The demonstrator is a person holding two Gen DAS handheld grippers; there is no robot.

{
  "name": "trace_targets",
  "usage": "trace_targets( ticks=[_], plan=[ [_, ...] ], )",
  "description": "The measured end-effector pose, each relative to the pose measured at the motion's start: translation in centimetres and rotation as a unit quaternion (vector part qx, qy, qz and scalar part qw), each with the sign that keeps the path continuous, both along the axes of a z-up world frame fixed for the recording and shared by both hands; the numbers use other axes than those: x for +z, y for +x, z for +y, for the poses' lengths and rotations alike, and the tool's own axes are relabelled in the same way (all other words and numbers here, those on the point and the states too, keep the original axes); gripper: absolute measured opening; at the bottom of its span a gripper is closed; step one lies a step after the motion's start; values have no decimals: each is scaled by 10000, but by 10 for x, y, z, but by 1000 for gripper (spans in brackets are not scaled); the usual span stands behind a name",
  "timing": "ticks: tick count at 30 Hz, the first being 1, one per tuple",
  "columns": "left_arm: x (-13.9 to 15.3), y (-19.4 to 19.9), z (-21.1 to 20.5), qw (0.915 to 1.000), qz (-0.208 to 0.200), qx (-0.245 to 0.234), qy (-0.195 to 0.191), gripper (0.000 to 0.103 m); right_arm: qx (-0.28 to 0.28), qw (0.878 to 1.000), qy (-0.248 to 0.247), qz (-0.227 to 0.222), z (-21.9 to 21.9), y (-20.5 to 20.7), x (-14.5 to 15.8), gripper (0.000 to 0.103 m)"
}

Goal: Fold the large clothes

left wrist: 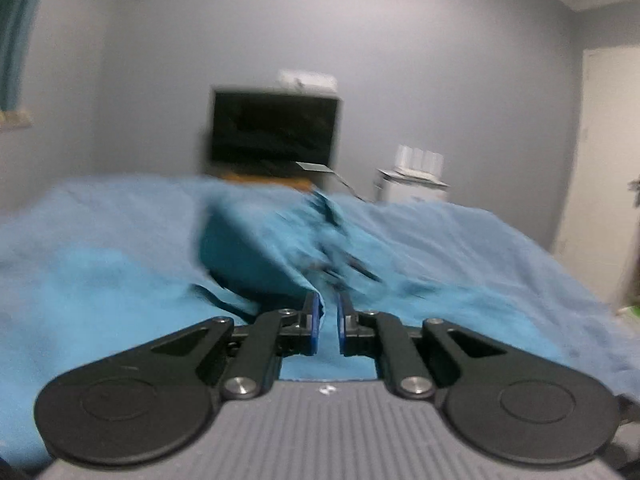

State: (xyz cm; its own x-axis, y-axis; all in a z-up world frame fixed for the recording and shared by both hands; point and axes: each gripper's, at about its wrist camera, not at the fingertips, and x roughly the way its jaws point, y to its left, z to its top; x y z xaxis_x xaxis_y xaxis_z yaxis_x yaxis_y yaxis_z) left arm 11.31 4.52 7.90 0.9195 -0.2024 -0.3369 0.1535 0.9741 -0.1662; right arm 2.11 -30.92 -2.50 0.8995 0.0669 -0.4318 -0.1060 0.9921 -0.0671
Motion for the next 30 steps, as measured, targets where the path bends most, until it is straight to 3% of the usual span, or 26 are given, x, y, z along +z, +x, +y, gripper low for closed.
trace_targets(
  ticks=[3, 4, 6, 7, 8, 11, 15, 17, 19, 21, 24, 30],
  plan=[
    [-21, 2, -38, 9977, 456, -457, -186, 6, -108, 9999, -82, -6, -1, -5, 2, 103],
    [-25, 2, -51, 9964, 629, -545, -153, 11, -166, 9998, -111, 0, -2, -6, 3, 103],
    [-33, -4, -58, 9943, 898, -553, -173, 44, -229, 9996, -150, 24, -2, -9, 6, 103],
    [-34, -11, -58, 9940, 950, -496, -217, 69, -227, 9996, -168, 26, -1, -11, 8, 103],
    [-32, -22, -54, 9949, 848, -442, -329, 77, -216, 9996, -189, 28, 0, -13, 10, 103],
    [-21, -45, -31, 9962, 658, -406, -393, 79, -25, 9999, -146, 77, 9, -19, 20, 103],
    [-9, -77, 8, 9968, 531, 253, 545, 87, 554, 9985, -30, -28, 33, -24, 39, 101],
    [-17, -84, 27, 9936, 641, 556, 741, 91, 792, 9968, -80, 68, 51, -14, 47, 96],
    [-32, -81, 45, 9916, 908, 716, 576, 91, 853, 9958, -31, 331, 68, 4, 53, 87],
    [-51, -79, 56, 9896, 1095, 836, 426, 91, 844, 9945, 203, 590, 81, 25, 54, 84],
    [-74, -79, 65, 9867, 1148, 990, 585, 91, 737, 9919, 469, 923, 94, 64, 46, 73],
    [-100, -59, 67, 9849, 1406, 897, 469, 91, -75, 9880, 860, 1278, 115, 117, 14, 77]
  ],
)
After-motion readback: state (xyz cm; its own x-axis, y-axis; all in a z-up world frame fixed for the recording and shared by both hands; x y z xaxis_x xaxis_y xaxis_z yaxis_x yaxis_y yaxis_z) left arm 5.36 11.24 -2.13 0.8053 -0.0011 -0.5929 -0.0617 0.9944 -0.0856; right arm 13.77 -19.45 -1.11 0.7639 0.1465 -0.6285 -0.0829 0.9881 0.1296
